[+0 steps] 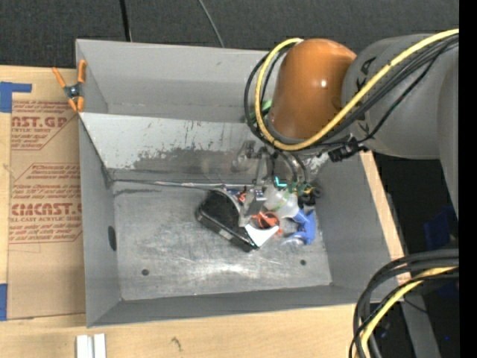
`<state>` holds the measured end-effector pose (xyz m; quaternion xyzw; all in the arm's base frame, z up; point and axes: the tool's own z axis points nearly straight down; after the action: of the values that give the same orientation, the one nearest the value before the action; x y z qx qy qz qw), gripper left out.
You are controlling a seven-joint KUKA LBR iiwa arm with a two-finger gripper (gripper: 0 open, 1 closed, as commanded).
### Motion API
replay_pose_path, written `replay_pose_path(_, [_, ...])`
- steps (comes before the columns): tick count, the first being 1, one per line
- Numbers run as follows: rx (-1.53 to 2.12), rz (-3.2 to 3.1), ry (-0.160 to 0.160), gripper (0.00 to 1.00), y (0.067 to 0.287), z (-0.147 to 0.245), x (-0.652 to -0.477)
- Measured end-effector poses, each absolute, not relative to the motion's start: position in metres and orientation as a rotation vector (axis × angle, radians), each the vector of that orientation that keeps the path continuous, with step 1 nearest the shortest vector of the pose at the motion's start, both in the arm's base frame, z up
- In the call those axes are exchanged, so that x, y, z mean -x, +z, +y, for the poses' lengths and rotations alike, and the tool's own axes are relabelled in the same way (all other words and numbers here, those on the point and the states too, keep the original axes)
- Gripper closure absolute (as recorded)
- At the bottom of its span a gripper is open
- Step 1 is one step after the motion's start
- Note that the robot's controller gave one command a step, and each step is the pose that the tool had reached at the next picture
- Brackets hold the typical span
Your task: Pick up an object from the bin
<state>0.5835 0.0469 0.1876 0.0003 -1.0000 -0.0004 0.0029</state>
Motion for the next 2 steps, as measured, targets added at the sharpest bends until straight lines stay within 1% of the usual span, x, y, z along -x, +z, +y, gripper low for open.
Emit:
replay_pose_path(1, [-0.001, -3.143, -0.002, 0.00, 0.192, 0.047, -0.585])
replay_pose_path(2, [0.033, -3.147, -0.003, 0.00, 0.124, 0.047, -0.568])
